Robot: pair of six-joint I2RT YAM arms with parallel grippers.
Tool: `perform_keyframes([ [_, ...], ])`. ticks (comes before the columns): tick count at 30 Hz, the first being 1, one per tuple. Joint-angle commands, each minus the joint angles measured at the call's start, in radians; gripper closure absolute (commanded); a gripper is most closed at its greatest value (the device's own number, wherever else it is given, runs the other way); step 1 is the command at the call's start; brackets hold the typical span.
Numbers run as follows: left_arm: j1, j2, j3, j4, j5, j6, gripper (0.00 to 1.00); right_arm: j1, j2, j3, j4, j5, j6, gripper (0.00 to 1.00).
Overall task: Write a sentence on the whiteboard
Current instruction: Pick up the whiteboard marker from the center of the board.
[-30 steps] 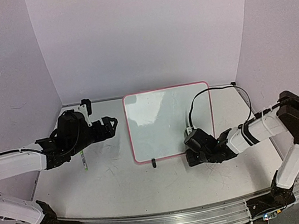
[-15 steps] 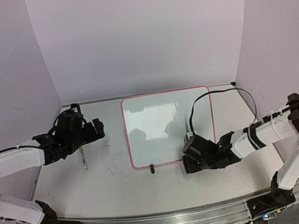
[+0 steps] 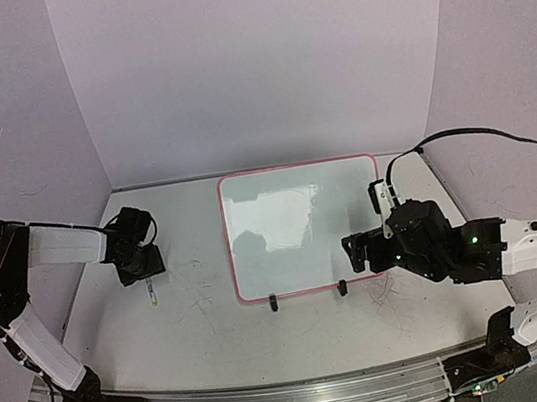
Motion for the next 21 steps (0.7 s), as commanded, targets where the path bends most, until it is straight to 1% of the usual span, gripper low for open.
perform_keyframes([
  [1,0.005,0.067,0.056,-0.01,-0.009,0.027,0.45,0.002,0.026,0.068,0.009,0.097,-0.038,0.02],
  [4,0.001,0.095,0.04,-0.001,-0.016,0.022,0.53,0.001,0.035,0.08,0.024,0.097,-0.034,0.02],
  [8,-0.003,0.128,0.022,0.01,-0.026,0.018,0.63,0.002,0.052,0.092,0.03,0.095,-0.069,0.02],
  [11,-0.004,0.117,0.011,0.014,-0.02,0.023,0.76,0.002,0.044,0.094,0.031,0.113,-0.076,0.02],
  [12,-0.006,0.1,0.005,0.014,-0.021,0.022,0.81,0.002,0.038,0.095,0.032,0.126,-0.074,0.02],
  [13,-0.006,0.078,0.001,0.015,-0.02,0.022,0.88,0.002,0.032,0.096,0.035,0.138,-0.071,0.02],
  [15,-0.006,0.017,-0.003,0.022,-0.006,0.025,0.95,0.002,0.017,0.099,0.044,0.154,-0.073,0.02],
  [17,-0.006,-0.069,0.004,0.025,0.015,0.031,0.97,0.002,0.007,0.101,0.066,0.148,-0.088,0.02],
  [19,-0.006,-0.16,0.024,0.03,0.058,0.034,0.99,0.002,0.002,0.105,0.109,0.108,-0.128,0.02],
  [21,-0.006,-0.252,0.034,0.07,0.142,0.038,1.0,0.001,0.011,0.115,0.171,0.047,-0.185,0.02],
])
